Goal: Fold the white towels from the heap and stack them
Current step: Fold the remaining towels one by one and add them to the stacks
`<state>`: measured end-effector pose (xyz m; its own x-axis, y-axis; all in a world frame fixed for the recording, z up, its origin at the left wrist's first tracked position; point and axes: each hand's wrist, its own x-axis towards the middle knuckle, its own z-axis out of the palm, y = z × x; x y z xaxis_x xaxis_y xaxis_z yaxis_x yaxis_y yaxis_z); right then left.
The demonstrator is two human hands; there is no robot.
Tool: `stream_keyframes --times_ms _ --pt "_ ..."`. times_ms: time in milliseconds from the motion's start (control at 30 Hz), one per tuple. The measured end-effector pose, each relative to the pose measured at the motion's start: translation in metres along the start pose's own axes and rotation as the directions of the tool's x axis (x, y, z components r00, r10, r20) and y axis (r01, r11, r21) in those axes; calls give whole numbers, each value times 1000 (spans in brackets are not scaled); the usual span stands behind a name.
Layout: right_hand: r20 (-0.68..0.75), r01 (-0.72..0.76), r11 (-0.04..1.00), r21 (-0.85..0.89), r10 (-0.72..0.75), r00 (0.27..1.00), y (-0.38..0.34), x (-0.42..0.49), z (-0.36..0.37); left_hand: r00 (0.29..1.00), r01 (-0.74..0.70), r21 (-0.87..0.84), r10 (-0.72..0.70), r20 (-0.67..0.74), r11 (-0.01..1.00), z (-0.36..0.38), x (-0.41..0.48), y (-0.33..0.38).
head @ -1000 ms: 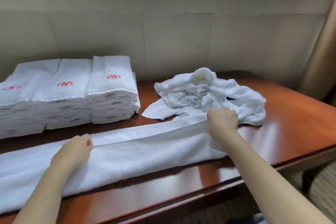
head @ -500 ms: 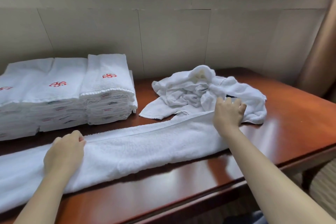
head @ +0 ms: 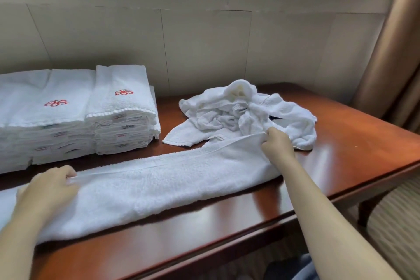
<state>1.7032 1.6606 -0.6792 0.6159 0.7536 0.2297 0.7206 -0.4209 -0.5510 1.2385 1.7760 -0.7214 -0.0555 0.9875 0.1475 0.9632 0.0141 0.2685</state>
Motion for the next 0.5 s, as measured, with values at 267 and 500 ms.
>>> stream_keyframes --times_ms 267,500 --pt "89 38 991 129 -50 995 17 23 17 993 76 110 -65 -96 991 31 5 -13" --pt "-19 8 1000 -27 -8 1000 30 25 28 996 57 100 -49 -78 993 37 11 -25"
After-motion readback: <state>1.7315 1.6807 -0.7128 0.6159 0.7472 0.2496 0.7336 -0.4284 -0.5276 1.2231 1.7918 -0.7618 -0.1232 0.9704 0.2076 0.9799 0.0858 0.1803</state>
